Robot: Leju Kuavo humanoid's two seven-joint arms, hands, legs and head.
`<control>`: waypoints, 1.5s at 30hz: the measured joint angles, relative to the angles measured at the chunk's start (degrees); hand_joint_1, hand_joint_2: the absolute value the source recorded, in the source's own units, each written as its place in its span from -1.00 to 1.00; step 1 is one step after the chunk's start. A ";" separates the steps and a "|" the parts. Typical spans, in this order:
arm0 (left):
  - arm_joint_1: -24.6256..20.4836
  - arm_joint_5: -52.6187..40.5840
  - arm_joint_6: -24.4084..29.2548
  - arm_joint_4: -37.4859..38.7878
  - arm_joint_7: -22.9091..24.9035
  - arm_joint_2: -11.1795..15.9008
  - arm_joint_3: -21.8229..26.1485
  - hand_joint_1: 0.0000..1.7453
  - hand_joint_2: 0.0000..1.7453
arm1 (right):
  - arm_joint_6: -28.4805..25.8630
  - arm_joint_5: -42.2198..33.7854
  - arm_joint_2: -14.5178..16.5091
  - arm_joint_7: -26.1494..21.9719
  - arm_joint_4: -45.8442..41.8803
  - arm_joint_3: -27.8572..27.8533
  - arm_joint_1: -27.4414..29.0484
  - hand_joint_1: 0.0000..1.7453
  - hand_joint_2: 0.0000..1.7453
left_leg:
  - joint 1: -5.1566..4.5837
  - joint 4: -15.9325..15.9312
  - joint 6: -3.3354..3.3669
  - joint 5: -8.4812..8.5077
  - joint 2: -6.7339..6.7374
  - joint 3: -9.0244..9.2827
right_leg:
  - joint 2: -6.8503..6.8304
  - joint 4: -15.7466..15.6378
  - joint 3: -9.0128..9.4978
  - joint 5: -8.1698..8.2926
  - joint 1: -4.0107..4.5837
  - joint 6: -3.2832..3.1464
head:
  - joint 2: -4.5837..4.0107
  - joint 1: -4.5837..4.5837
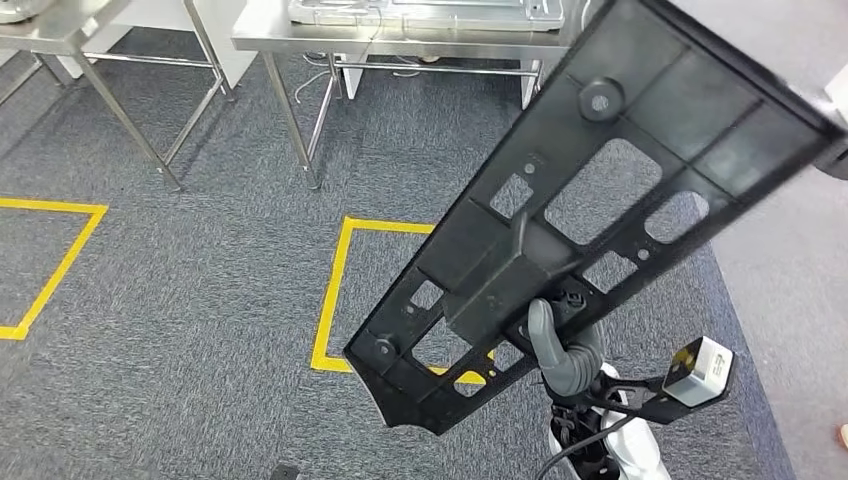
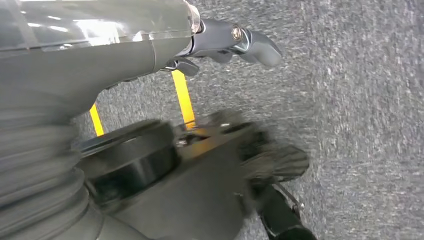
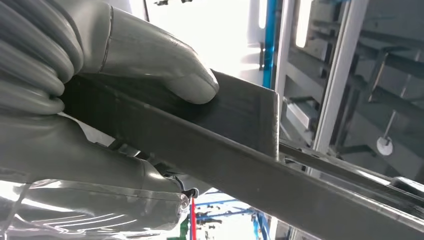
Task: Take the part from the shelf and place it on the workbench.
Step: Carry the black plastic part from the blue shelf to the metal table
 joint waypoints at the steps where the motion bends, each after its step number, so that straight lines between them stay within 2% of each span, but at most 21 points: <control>1: 0.17 -0.02 0.00 0.00 0.01 0.00 -0.01 -1.00 1.00 | -0.02 -0.03 0.00 -0.04 0.06 0.01 0.07 1.00 1.00 | -0.05 1.17 0.02 -2.97 0.00 -2.27 | 0.22 -0.07 1.10 -0.84 0.01 -0.05 | 0.00 -0.01; 3: 0.40 -0.11 0.01 0.00 0.02 0.02 -0.01 -1.00 1.00 | -0.14 -0.07 0.00 -0.14 0.08 0.01 0.32 1.00 1.00 | -0.24 -0.35 0.18 -7.13 0.00 -5.11 | 0.61 -0.11 3.49 -2.62 0.03 -0.06 | 0.00 0.00; 4: 0.45 -0.15 0.02 0.00 0.02 0.04 -0.01 -1.00 1.00 | -0.23 -0.07 0.01 -0.19 0.08 0.01 0.45 1.00 1.00 | -0.43 -2.76 0.45 -6.40 0.00 -5.74 | 0.72 -0.12 4.68 -3.50 0.04 -0.02 | 0.00 0.00; 5: 0.50 -0.22 0.02 0.01 0.02 0.10 -0.01 -1.00 1.00 | -0.31 -0.05 0.01 -0.21 0.08 0.01 0.62 1.00 1.00 | -0.71 -5.99 0.90 -3.11 0.00 -6.01 | 0.76 -0.15 5.69 -4.33 0.04 0.06 | 0.00 0.00; 7: 0.70 -0.32 0.01 0.11 0.03 0.38 -0.01 -1.00 1.00 | -0.43 0.06 0.02 -0.22 0.11 0.00 0.99 1.00 1.00 | -1.41 -12.02 1.94 6.55 -0.30 -6.17 | 1.00 -0.05 7.05 -5.75 0.12 0.49 | -0.01 0.01; 8: 0.78 -0.38 0.01 0.16 0.05 0.49 -0.01 -1.00 1.00 | -0.46 0.15 0.03 -0.19 0.09 0.01 1.16 1.00 1.00 | -1.63 -13.69 2.27 10.05 -0.46 -6.14 | 1.16 -0.07 7.34 -6.29 0.13 0.81 | -0.01 0.01; 9: 0.76 -0.42 0.00 0.21 0.07 0.57 -0.01 -1.00 1.00 | -0.50 0.22 0.03 -0.16 0.02 0.01 1.26 1.00 1.00 | -1.76 -14.37 2.47 11.65 -0.63 -6.12 | 1.32 -0.17 7.54 -6.69 0.11 1.17 | -0.01 0.01; 11: 0.47 -0.47 -0.07 0.22 0.07 0.48 -0.01 -1.00 1.00 | -0.53 0.29 0.04 -0.13 -0.38 0.01 1.27 1.00 1.00 | -1.47 -14.92 2.69 11.64 -0.66 -5.52 | 1.25 -0.36 7.86 -7.43 0.14 1.91 | 0.00 0.00; 13: 0.14 -0.47 -0.13 0.22 0.06 0.37 0.01 -1.00 1.00 | -0.51 0.29 0.04 -0.20 -0.71 -0.02 1.09 1.00 1.00 | -1.13 -15.71 3.12 11.20 -0.65 -4.52 | 0.76 2.30 6.76 -8.94 0.07 2.59 | 0.00 0.00; 16: 0.04 -0.38 -0.14 0.22 0.06 0.28 0.00 -1.00 1.00 | -0.49 0.30 0.04 -0.23 -0.74 -0.04 1.07 1.00 1.00 | -1.05 -16.01 3.40 9.91 -0.59 -3.09 | 0.39 13.17 -0.13 -12.33 -0.51 3.26 | 0.00 0.01; 17: 0.08 -0.36 -0.14 0.22 0.06 0.26 0.00 -1.00 1.00 | -0.48 0.30 0.04 -0.22 -0.72 -0.05 1.15 1.00 1.00 | -1.01 -16.00 3.36 9.39 -0.61 -2.53 | 0.36 15.41 -2.17 -12.06 -0.67 3.44 | 0.00 0.01; 19: 0.14 -0.34 -0.14 0.22 0.06 0.23 0.00 -1.00 1.00 | -0.43 0.30 0.04 -0.22 -0.70 -0.05 1.17 1.00 1.00 | -0.87 -15.97 3.18 8.26 -0.68 -1.05 | 0.24 13.24 -3.03 -7.83 -0.98 3.79 | 0.00 0.01; 21: 0.09 -0.34 -0.14 0.22 0.07 0.21 -0.01 -1.00 1.00 | -0.36 0.30 0.04 -0.20 -0.68 -0.05 1.10 1.00 1.00 | -0.78 -15.94 2.68 7.00 -0.77 0.51 | -0.07 5.97 -1.01 -2.31 -1.14 4.01 | -0.01 0.02; 23: -0.03 -0.34 -0.14 0.23 0.12 0.21 -0.01 -1.00 1.00 | -0.32 0.31 0.04 -0.12 -0.68 -0.05 0.95 1.00 1.00 | -0.83 -15.83 1.96 6.09 -0.78 1.15 | -0.27 1.45 0.62 -0.90 -0.87 3.51 | -0.01 0.00; 26: -0.21 -0.34 -0.15 0.22 0.26 0.18 -0.01 -1.00 1.00 | -0.31 0.32 0.04 0.04 -0.72 -0.07 0.70 1.00 1.00 | -0.75 -15.89 0.95 5.31 -0.54 1.39 | -0.03 0.62 1.22 -2.12 -0.58 2.02 | 0.00 -0.01; 28: -0.39 -0.38 -0.16 0.22 0.38 0.17 -0.01 -1.00 1.00 | -0.29 0.30 0.06 0.10 -0.74 -0.08 0.39 1.00 1.00 | -0.61 -13.56 0.43 4.01 -0.43 0.57 | 0.00 0.18 2.11 -2.53 -0.63 1.16 | 0.00 0.00; 32: -0.25 -0.50 -0.16 0.22 0.56 0.17 -0.01 -1.00 1.00 | -0.31 0.22 0.04 0.14 -0.69 -0.08 0.02 1.00 1.00 | -0.58 0.95 0.18 0.15 -0.41 -8.27 | -0.08 -0.02 3.93 -3.92 -0.11 0.17 | 0.00 -0.01; 34: -0.14 -0.52 -0.17 0.23 0.60 0.17 -0.01 -1.00 1.00 | -0.37 0.15 0.04 0.13 -0.68 -0.08 0.05 1.00 1.00 | -0.72 0.07 0.71 3.24 -0.41 -9.41 | 0.11 -0.03 5.04 -4.75 0.26 0.07 | 0.00 0.00; 37: -0.22 -0.54 -0.19 0.25 0.63 0.28 -0.01 -1.00 1.00 | -0.59 0.13 0.04 0.06 -0.67 -0.09 0.05 1.00 1.00 | -1.48 -10.64 2.59 9.60 -0.38 -5.59 | 0.26 -0.16 6.75 -6.14 0.61 0.29 | -0.01 0.00; 42: -0.21 -0.61 -0.30 0.26 0.68 0.29 -0.01 -1.00 1.00 | -0.85 0.15 0.04 -0.05 -0.75 -0.11 0.28 1.00 1.00 | -1.82 -15.90 3.65 9.11 -0.48 -2.51 | 0.13 0.19 7.44 -6.60 0.39 1.84 | -0.01 0.00; 45: -0.40 -0.62 -0.39 0.26 0.65 0.22 -0.01 -1.00 1.00 | -1.04 0.17 0.04 -0.13 -0.86 -0.16 0.30 1.00 1.00 | -1.48 -17.19 4.06 8.65 -0.55 -0.50 | 0.05 7.07 3.69 -8.83 0.03 2.76 | 0.00 0.01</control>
